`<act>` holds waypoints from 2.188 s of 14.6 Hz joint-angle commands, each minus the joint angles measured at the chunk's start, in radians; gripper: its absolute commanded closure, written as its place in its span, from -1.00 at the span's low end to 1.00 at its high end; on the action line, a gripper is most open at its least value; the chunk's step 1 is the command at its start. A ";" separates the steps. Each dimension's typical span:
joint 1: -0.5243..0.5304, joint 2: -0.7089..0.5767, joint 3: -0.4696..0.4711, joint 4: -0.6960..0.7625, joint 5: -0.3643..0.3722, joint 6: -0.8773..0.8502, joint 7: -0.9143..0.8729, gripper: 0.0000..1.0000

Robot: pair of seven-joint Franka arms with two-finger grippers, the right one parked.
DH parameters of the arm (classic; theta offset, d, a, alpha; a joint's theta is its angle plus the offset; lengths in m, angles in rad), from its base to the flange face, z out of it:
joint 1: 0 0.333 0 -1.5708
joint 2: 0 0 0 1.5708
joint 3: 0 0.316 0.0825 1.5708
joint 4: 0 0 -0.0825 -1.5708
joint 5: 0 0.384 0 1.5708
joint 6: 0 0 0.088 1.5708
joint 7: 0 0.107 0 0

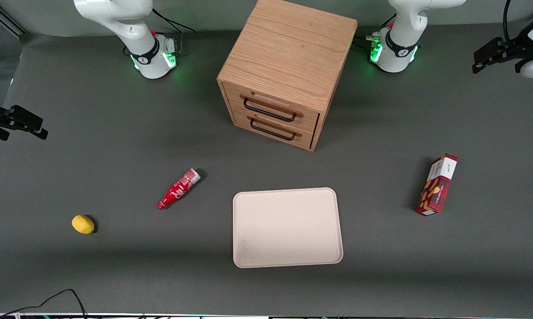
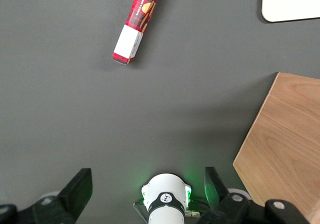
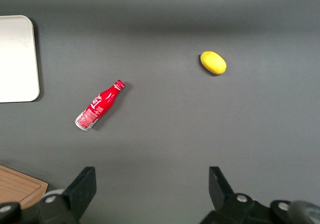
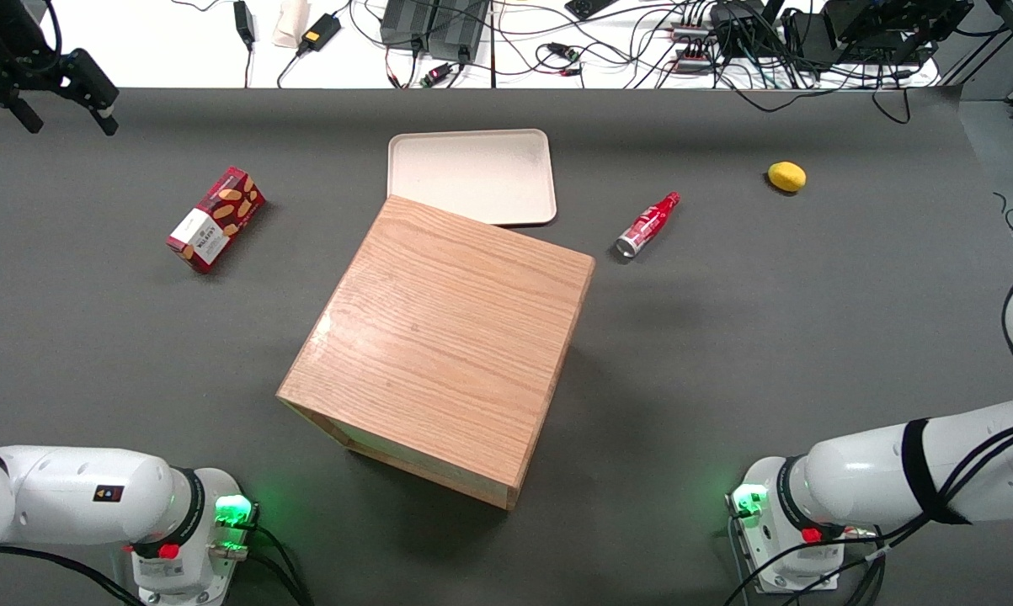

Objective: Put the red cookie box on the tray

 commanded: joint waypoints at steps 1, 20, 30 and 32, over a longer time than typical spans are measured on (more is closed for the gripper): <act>-0.006 0.031 0.001 0.056 0.018 -0.040 -0.023 -1.00; 0.000 0.072 0.050 0.122 0.004 -0.025 -0.023 -1.00; -0.003 0.439 0.183 0.076 -0.045 0.286 0.506 -1.00; 0.002 0.487 0.186 -0.054 -0.105 0.473 0.625 -1.00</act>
